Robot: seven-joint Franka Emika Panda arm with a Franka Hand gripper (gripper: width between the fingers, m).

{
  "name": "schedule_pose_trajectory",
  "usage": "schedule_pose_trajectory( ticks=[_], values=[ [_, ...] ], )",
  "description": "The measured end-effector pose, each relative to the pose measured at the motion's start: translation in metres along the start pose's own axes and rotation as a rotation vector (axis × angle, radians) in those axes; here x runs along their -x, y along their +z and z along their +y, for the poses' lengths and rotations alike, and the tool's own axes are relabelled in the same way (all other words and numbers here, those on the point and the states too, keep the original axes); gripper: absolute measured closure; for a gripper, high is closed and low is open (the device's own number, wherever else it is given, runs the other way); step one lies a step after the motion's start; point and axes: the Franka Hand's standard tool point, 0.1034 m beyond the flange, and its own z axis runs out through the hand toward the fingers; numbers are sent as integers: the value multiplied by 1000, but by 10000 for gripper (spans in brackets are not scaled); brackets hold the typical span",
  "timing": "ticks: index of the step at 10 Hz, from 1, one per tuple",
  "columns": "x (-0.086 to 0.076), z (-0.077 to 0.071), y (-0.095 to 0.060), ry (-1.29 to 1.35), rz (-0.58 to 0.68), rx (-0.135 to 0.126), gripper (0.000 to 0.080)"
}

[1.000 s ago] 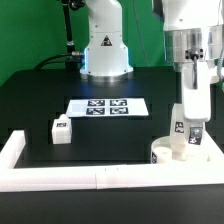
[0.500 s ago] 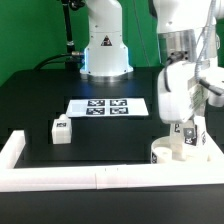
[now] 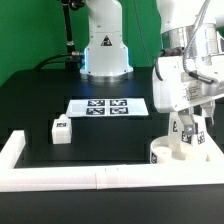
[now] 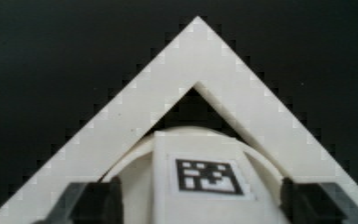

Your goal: Assemble stool

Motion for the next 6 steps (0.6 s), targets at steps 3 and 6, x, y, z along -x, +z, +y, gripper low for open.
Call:
schedule_pose_trajectory(
  ticks=[3,6],
  values=[
    [1,-1,-2,-93,-3,2,169],
    [19,-12,-30,-408,-51,17,151]
  ],
)
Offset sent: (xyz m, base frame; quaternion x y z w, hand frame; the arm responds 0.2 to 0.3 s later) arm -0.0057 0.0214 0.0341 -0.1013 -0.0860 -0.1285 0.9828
